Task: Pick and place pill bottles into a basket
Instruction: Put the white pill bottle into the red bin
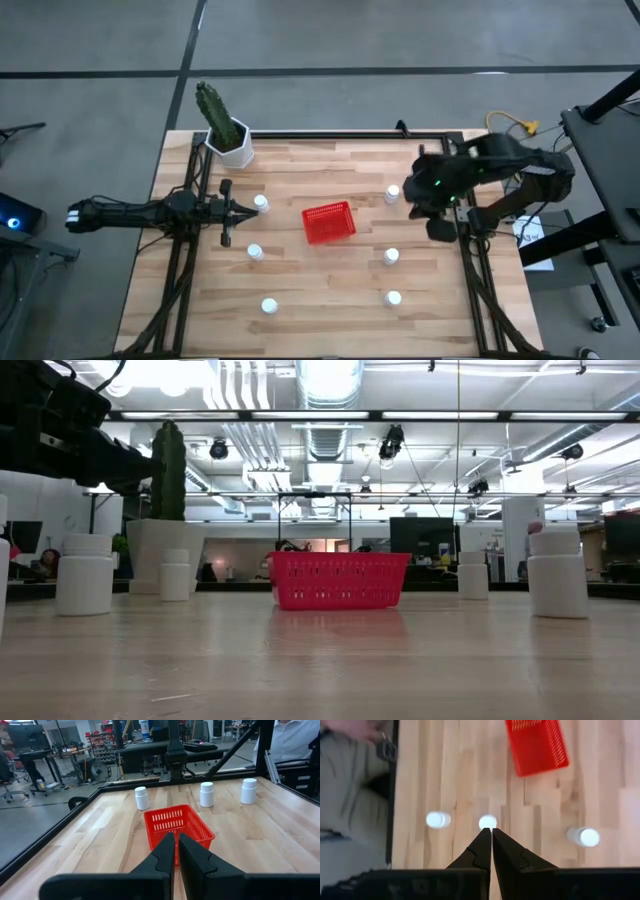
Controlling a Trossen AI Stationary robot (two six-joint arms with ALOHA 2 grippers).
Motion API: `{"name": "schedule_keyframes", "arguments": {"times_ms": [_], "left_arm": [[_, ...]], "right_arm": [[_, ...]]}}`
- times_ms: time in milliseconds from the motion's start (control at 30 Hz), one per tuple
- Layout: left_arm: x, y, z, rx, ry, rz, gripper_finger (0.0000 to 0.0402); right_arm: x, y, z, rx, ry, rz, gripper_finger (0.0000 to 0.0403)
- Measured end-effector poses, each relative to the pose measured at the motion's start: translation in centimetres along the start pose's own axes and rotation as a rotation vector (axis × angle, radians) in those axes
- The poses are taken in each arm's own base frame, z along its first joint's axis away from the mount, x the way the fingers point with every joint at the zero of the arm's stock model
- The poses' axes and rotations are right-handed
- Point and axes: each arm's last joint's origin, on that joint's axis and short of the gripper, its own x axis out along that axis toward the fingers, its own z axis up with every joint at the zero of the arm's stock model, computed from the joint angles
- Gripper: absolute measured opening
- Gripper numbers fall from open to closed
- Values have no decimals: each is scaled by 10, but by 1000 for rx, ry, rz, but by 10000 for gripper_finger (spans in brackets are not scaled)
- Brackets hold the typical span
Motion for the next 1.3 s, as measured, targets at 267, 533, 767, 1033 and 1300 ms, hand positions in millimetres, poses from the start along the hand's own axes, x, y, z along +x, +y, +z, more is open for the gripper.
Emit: {"name": "schedule_keyframes", "arguments": {"times_ms": [267,533,767,1033,1300], "left_arm": [[0,0,0,0,0,0,5],[0,0,0,0,0,0,5],[0,0,0,0,-1,0,5],[0,0,0,0,0,0,5],[0,0,0,0,-1,0,5]], "right_arm": [[51,13,-10,-56,209,-10,8],[97,24,-26,-145,301,-73,9],[124,29,-30,-211,258,-96,9],[145,27,-34,-216,239,-91,8],[164,23,-38,-218,237,-136,9]]}}
